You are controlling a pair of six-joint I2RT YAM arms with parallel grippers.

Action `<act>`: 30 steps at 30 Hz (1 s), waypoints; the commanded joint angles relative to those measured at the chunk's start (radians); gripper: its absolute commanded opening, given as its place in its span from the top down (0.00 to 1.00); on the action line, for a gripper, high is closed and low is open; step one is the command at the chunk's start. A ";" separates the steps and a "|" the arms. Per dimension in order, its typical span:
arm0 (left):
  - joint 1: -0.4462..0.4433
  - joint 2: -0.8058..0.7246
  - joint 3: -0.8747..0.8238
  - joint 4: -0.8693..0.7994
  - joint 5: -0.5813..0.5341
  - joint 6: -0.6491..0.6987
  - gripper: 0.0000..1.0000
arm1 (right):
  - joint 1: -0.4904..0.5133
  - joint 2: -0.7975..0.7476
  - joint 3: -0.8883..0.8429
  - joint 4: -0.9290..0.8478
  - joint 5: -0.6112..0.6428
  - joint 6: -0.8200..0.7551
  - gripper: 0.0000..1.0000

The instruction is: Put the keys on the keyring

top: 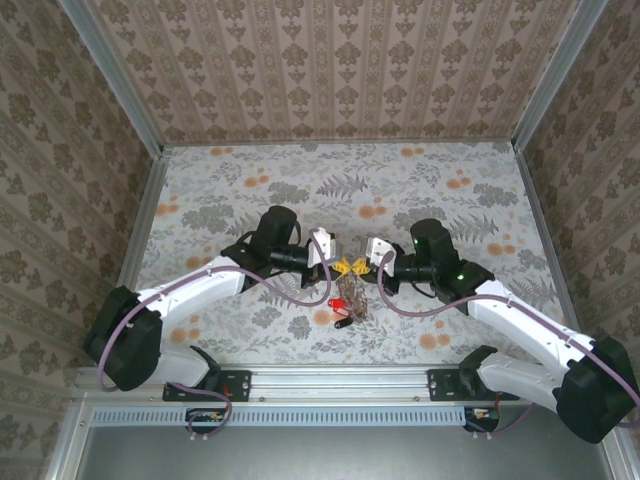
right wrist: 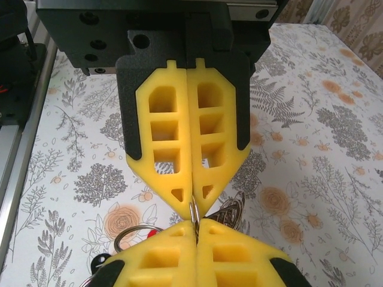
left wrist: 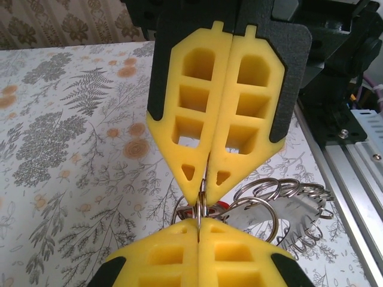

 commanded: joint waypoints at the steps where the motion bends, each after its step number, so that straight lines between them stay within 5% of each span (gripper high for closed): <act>1: -0.018 -0.016 0.026 0.025 -0.028 0.031 0.89 | 0.006 0.017 0.037 -0.001 -0.003 0.006 1.00; 7: -0.046 0.018 0.089 -0.115 -0.106 0.121 0.85 | 0.006 0.028 0.070 -0.035 0.003 -0.002 1.00; 18: -0.065 0.042 0.129 -0.175 -0.164 0.157 1.00 | 0.013 -0.002 0.081 -0.057 -0.005 0.005 1.00; 22: -0.063 0.024 0.101 -0.092 -0.163 0.122 1.00 | 0.013 -0.037 0.047 -0.052 0.027 0.010 0.87; 30: -0.074 -0.040 0.034 0.004 -0.297 0.139 1.00 | -0.061 -0.083 -0.085 0.083 0.186 0.197 0.79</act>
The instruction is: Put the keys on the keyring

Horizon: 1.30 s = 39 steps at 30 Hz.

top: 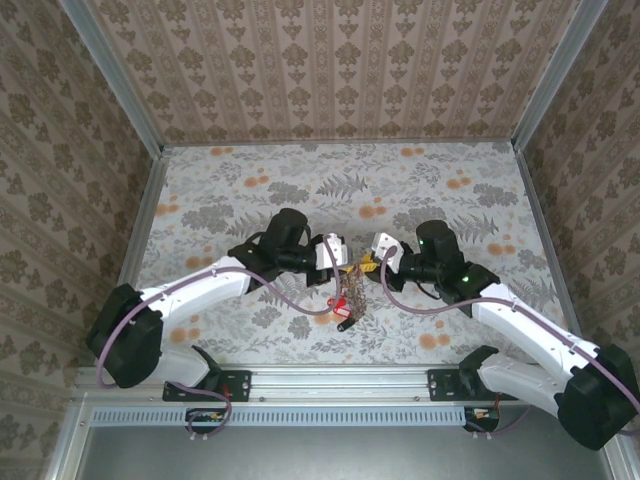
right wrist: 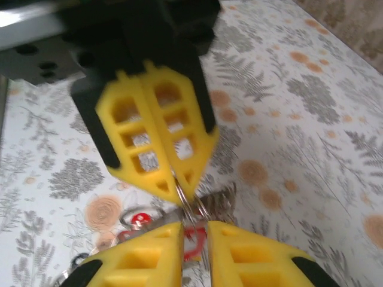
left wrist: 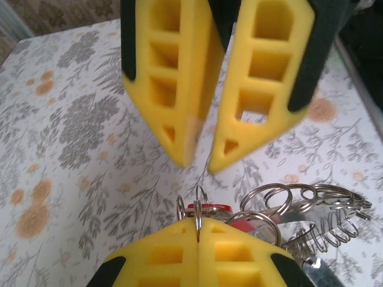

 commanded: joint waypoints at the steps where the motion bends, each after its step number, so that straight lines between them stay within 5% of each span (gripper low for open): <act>1: -0.007 -0.059 -0.002 0.043 -0.060 0.041 1.00 | -0.027 -0.053 -0.067 0.125 0.078 0.121 0.76; 17: -0.006 -0.072 0.011 0.007 0.060 0.087 1.00 | -0.035 0.065 0.027 0.078 -0.194 -0.062 0.63; 28: -0.007 -0.078 -0.007 0.098 0.058 0.033 1.00 | -0.036 0.122 0.044 0.061 -0.134 -0.011 0.98; 33: -0.007 -0.075 -0.031 0.164 0.016 0.002 1.00 | -0.038 0.123 0.013 0.059 -0.121 0.042 1.00; 39: -0.005 -0.077 -0.054 0.210 0.006 -0.015 1.00 | -0.037 0.107 -0.009 0.055 -0.093 0.085 0.90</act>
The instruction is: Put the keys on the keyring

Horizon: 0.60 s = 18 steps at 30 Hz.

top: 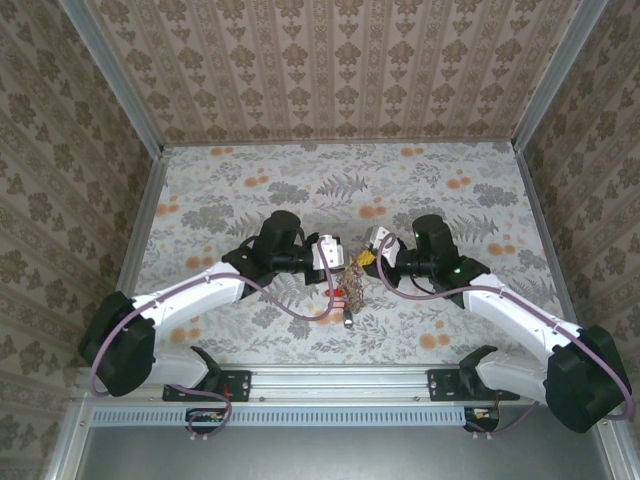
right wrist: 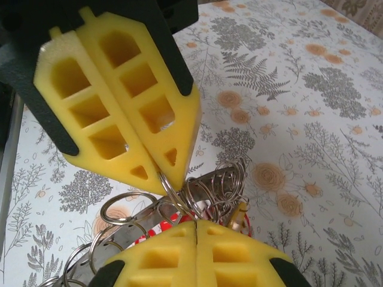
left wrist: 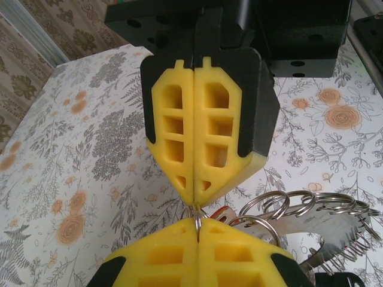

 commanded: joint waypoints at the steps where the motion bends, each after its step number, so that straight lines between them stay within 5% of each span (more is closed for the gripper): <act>1: -0.006 -0.022 -0.007 0.109 0.022 -0.030 1.00 | -0.002 -0.016 -0.023 -0.022 0.017 0.037 0.90; 10: 0.004 -0.017 -0.022 0.147 0.073 -0.046 1.00 | -0.004 -0.115 0.012 -0.082 0.046 -0.040 0.82; 18: 0.070 -0.006 0.012 0.134 0.298 -0.098 1.00 | -0.007 -0.125 0.027 -0.126 0.144 -0.170 0.78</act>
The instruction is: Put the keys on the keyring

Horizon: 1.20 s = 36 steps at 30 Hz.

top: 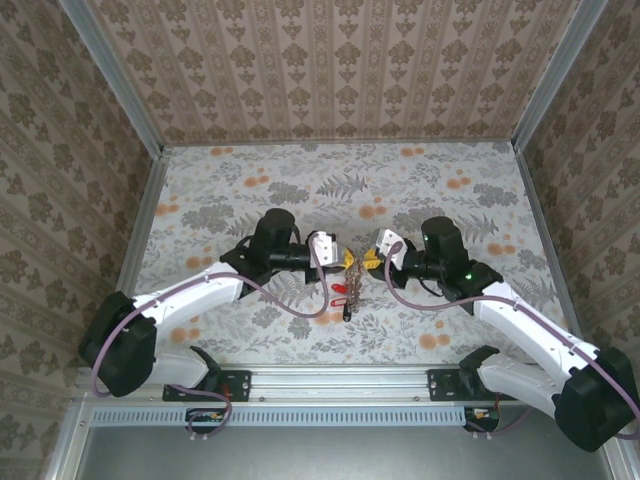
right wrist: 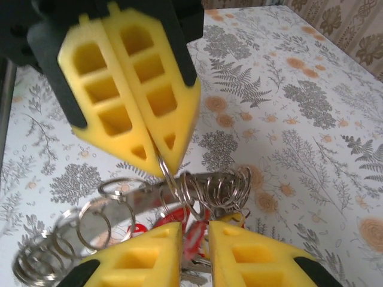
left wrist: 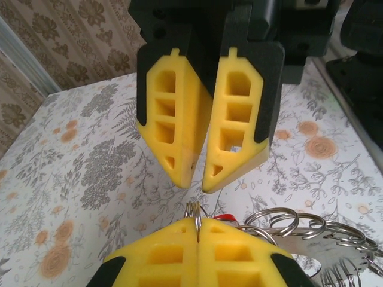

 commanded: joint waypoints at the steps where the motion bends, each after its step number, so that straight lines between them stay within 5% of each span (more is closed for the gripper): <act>1: 0.034 -0.005 0.042 0.021 0.162 -0.034 1.00 | -0.005 -0.022 0.006 -0.018 0.117 -0.091 0.77; 11: 0.068 0.008 0.100 -0.101 0.274 0.000 1.00 | -0.005 0.031 0.015 0.055 0.005 -0.170 0.69; 27: 0.066 0.025 0.144 -0.184 0.272 0.032 1.00 | 0.013 0.092 0.055 0.187 -0.174 -0.164 0.67; 36: 0.060 0.035 0.160 -0.212 0.268 0.051 1.00 | 0.013 0.108 0.074 0.167 -0.141 -0.105 0.69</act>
